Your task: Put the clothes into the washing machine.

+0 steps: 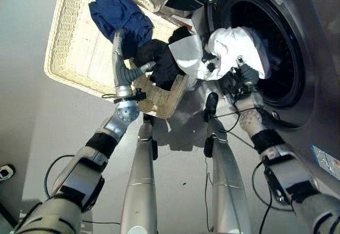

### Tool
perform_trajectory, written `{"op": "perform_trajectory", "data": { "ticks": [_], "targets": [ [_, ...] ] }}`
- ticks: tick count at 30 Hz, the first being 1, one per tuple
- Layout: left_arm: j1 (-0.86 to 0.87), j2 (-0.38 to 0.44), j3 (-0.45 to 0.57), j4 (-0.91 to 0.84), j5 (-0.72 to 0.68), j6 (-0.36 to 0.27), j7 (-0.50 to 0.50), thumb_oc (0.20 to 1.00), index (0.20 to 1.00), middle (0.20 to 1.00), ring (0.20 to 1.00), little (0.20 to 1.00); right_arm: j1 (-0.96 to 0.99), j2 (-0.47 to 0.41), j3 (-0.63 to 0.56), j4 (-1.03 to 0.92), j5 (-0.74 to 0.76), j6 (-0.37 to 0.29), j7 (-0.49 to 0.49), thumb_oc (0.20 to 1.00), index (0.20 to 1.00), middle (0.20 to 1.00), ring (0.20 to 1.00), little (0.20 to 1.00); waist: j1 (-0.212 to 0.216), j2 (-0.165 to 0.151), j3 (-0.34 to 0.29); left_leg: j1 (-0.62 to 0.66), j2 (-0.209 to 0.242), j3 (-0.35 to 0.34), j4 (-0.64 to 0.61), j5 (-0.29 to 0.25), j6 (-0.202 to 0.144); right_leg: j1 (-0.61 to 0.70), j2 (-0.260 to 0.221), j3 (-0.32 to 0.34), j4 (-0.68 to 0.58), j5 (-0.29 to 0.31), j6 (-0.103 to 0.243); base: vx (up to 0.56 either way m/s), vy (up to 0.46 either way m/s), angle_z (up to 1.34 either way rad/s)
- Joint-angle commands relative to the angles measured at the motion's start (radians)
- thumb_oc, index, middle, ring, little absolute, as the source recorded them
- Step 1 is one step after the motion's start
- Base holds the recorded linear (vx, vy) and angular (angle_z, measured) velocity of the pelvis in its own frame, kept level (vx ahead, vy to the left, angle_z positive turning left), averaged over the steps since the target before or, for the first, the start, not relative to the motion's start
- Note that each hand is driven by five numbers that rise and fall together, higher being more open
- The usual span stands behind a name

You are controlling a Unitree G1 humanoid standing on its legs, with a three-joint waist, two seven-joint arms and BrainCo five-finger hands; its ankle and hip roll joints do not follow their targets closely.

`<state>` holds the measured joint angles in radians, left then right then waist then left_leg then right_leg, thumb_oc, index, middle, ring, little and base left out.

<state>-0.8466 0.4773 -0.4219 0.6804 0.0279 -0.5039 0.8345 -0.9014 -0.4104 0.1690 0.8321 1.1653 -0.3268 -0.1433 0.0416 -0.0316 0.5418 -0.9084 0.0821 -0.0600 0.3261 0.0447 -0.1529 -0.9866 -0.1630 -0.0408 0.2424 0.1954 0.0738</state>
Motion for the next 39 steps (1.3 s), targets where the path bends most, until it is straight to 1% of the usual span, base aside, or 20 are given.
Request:
{"op": "perform_trajectory", "data": {
  "ticks": [1,8,10,14,18,19,20,21,23,24,26,27,28,29,31,32,33,34,37,39],
  "targets": [
    [-0.030,0.056,0.006,-0.017,-0.049,-0.046,0.028,1.000,1.000,1.000,1.000,1.000,-0.078,-0.170,-0.054,-0.021,0.173,-0.149,-0.019,0.200,0.200,0.200,0.200,0.200,0.005,0.040,-0.022,-0.013,-0.027,-0.049,-0.045,0.066,0.061,0.012,-0.036,-0.047,0.071,-0.010,0.088,0.00,0.000,0.00],
    [-0.034,0.162,-0.022,0.015,-0.061,0.010,0.046,1.000,1.000,1.000,1.000,1.000,-0.203,-0.346,-0.106,0.056,0.253,-0.392,-0.200,0.200,0.200,0.200,0.200,0.200,0.005,0.019,-0.022,-0.021,-0.010,-0.054,-0.044,0.056,0.056,0.016,-0.017,-0.056,0.062,-0.008,0.091,0.00,-0.023,-0.01],
    [-0.026,0.227,-0.018,0.034,-0.069,0.034,0.049,1.000,1.000,1.000,1.000,1.000,-0.210,-0.432,-0.143,-0.022,0.127,-0.466,-0.359,0.200,0.200,0.200,0.200,0.200,-0.008,-0.003,-0.022,-0.018,-0.003,-0.058,-0.048,0.053,0.055,0.020,-0.009,-0.055,0.055,-0.007,0.091,0.01,-0.008,0.02],
    [-0.029,0.293,0.006,0.075,-0.080,0.058,0.012,1.000,1.000,1.000,1.000,1.000,-0.181,-0.524,-0.197,-0.112,-0.041,-0.471,-0.471,0.200,0.200,0.200,0.200,0.200,-0.031,-0.032,-0.022,-0.015,0.003,-0.064,-0.038,0.040,0.059,0.024,0.001,-0.046,0.054,-0.012,0.090,0.01,0.005,-0.03],
    [-0.038,0.314,0.019,0.106,-0.082,0.060,-0.011,1.000,1.000,1.000,1.000,1.000,-0.158,-0.548,-0.217,-0.115,-0.074,-0.441,-0.484,0.200,0.200,0.200,0.200,0.200,-0.038,-0.045,-0.022,-0.010,0.005,-0.067,-0.030,0.034,0.061,0.032,0.002,-0.045,0.053,-0.016,0.089,0.00,0.009,-0.05],
    [-0.057,0.324,0.023,0.133,-0.083,0.055,-0.029,1.000,1.000,1.000,1.000,1.000,-0.158,-0.557,-0.219,-0.089,-0.057,-0.421,-0.486,0.570,0.570,0.570,0.570,0.570,-0.040,-0.051,-0.022,-0.016,0.002,-0.069,-0.030,0.041,0.062,0.029,0.001,-0.045,0.046,-0.007,0.087,0.01,-0.016,-0.09],
    [-0.068,0.322,0.013,0.156,-0.072,0.054,-0.040,1.000,1.000,1.000,1.000,1.000,-0.151,-0.558,-0.214,-0.036,-0.021,-0.364,-0.421,1.000,1.000,1.000,1.000,1.000,-0.039,-0.052,-0.022,-0.004,0.001,-0.070,-0.031,0.031,0.062,0.042,0.001,-0.045,0.048,-0.016,0.090,0.01,-0.027,-0.05],
    [-0.079,0.324,0.007,0.163,-0.067,0.058,-0.043,1.000,1.000,1.000,1.000,1.000,-0.149,-0.560,-0.196,-0.010,-0.002,-0.324,-0.392,1.000,1.000,1.000,1.000,1.000,-0.036,-0.052,-0.022,-0.005,-0.003,-0.072,-0.031,0.032,0.063,0.041,-0.002,-0.047,0.044,-0.013,0.090,0.02,-0.035,0.02],
    [-0.094,0.325,-0.001,0.171,-0.059,0.058,-0.042,1.000,1.000,1.000,1.000,1.000,-0.159,-0.562,-0.175,0.026,0.016,-0.300,-0.370,1.000,1.000,1.000,1.000,1.000,-0.034,-0.052,-0.022,-0.016,-0.008,-0.074,-0.035,0.043,0.065,0.034,-0.006,-0.050,0.035,0.000,0.089,-0.01,-0.023,0.06],
    [-0.104,0.323,-0.015,0.180,-0.055,0.059,-0.041,1.000,1.000,1.000,1.000,1.000,-0.160,-0.557,-0.154,0.075,-0.013,-0.277,-0.375,1.000,1.000,1.000,1.000,1.000,-0.029,-0.050,-0.022,-0.004,-0.007,-0.075,-0.037,0.032,0.066,0.044,-0.005,-0.053,0.036,-0.008,0.092,-0.01,-0.050,0.06],
    [-0.127,0.323,-0.034,0.198,-0.041,0.055,-0.043,1.000,1.000,1.000,1.000,1.000,-0.167,-0.557,-0.110,0.160,-0.095,-0.177,-0.410,1.000,1.000,1.000,1.000,1.000,-0.024,-0.048,-0.022,-0.004,-0.008,-0.075,-0.038,0.032,0.066,0.044,-0.007,-0.056,0.034,-0.005,0.093,0.00,-0.055,0.07],
    [-0.140,0.318,-0.048,0.198,-0.030,0.059,-0.037,1.000,1.000,1.000,1.000,1.000,-0.177,-0.558,-0.064,0.204,-0.196,-0.113,-0.444,1.000,1.000,1.000,1.000,1.000,-0.019,-0.045,-0.022,-0.005,-0.012,-0.077,-0.041,0.033,0.068,0.043,-0.008,-0.057,0.030,0.000,0.094,0.00,-0.029,0.06],
    [-0.143,0.316,-0.051,0.198,-0.028,0.061,-0.034,1.000,1.000,1.000,1.000,1.000,-0.185,-0.558,-0.051,0.211,-0.226,-0.091,-0.462,1.000,1.000,1.000,1.000,1.000,-0.019,-0.043,-0.022,-0.006,-0.013,-0.077,-0.042,0.034,0.068,0.043,-0.008,-0.057,0.028,0.002,0.094,-0.01,-0.035,0.08],
    [-0.159,0.309,-0.074,0.192,-0.021,0.069,-0.021,1.000,1.000,1.000,1.000,1.000,-0.223,-0.565,0.052,0.277,-0.389,0.090,-0.537,1.000,1.000,1.000,1.000,1.000,-0.013,-0.040,-0.022,-0.013,-0.017,-0.078,-0.045,0.035,0.071,0.036,-0.010,-0.063,0.022,0.008,0.096,-0.02,-0.035,0.08],
    [-0.187,0.306,-0.101,0.184,-0.020,0.082,-0.019,1.000,1.000,1.000,1.000,1.000,-0.277,-0.571,0.181,0.342,-0.568,0.290,-0.526,1.000,1.000,1.000,1.000,1.000,-0.007,-0.038,-0.022,-0.018,-0.021,-0.080,-0.051,0.038,0.076,0.032,-0.011,-0.069,0.015,0.017,0.098,-0.02,-0.050,0.09],
    [-0.187,0.306,-0.101,0.184,-0.020,0.082,-0.019,1.000,1.000,1.000,1.000,1.000,-0.277,-0.571,0.181,0.342,-0.568,0.290,-0.526,1.000,1.000,1.000,1.000,1.000,-0.007,-0.038,-0.022,-0.018,-0.021,-0.080,-0.051,0.038,0.076,0.032,-0.011,-0.069,0.015,0.017,0.098,-0.01,-0.052,0.08],
    [-0.219,0.307,-0.133,0.182,-0.029,0.090,-0.018,1.000,1.000,1.000,1.000,1.000,-0.339,-0.574,0.288,0.383,-0.628,0.391,-0.502,1.000,1.000,1.000,1.000,1.000,-0.001,-0.037,-0.022,-0.028,-0.021,-0.081,-0.048,0.038,0.078,0.024,-0.014,-0.074,0.015,0.018,0.098,-0.01,-0.045,0.06],
    [-0.239,0.309,-0.148,0.188,-0.035,0.089,-0.024,1.000,1.000,1.000,1.000,1.000,-0.379,-0.568,0.341,0.403,-0.673,0.445,-0.483,1.000,1.000,1.000,1.000,1.000,0.000,-0.034,-0.022,-0.032,-0.022,-0.081,-0.050,0.039,0.079,0.020,-0.014,-0.078,0.014,0.020,0.097,-0.01,-0.048,0.08],
    [-0.272,0.314,-0.171,0.195,-0.044,0.086,-0.035,1.000,1.000,1.000,1.000,1.000,-0.436,-0.553,0.423,0.414,-0.760,0.537,-0.457,1.000,1.000,1.000,1.000,1.000,0.005,-0.031,-0.022,-0.035,-0.025,-0.081,-0.057,0.042,0.081,0.016,-0.017,-0.086,0.008,0.023,0.097,-0.02,-0.021,0.07],
    [-0.288,0.316,-0.180,0.197,-0.043,0.086,-0.039,1.000,1.000,1.000,1.000,1.000,-0.453,-0.540,0.452,0.413,-0.795,0.566,-0.453,1.000,1.000,1.000,1.000,1.000,0.008,-0.029,-0.022,-0.034,-0.028,-0.080,-0.064,0.041,0.083,0.017,-0.018,-0.091,0.003,0.023,0.097,-0.02,-0.033,0.08]
  ]
}}
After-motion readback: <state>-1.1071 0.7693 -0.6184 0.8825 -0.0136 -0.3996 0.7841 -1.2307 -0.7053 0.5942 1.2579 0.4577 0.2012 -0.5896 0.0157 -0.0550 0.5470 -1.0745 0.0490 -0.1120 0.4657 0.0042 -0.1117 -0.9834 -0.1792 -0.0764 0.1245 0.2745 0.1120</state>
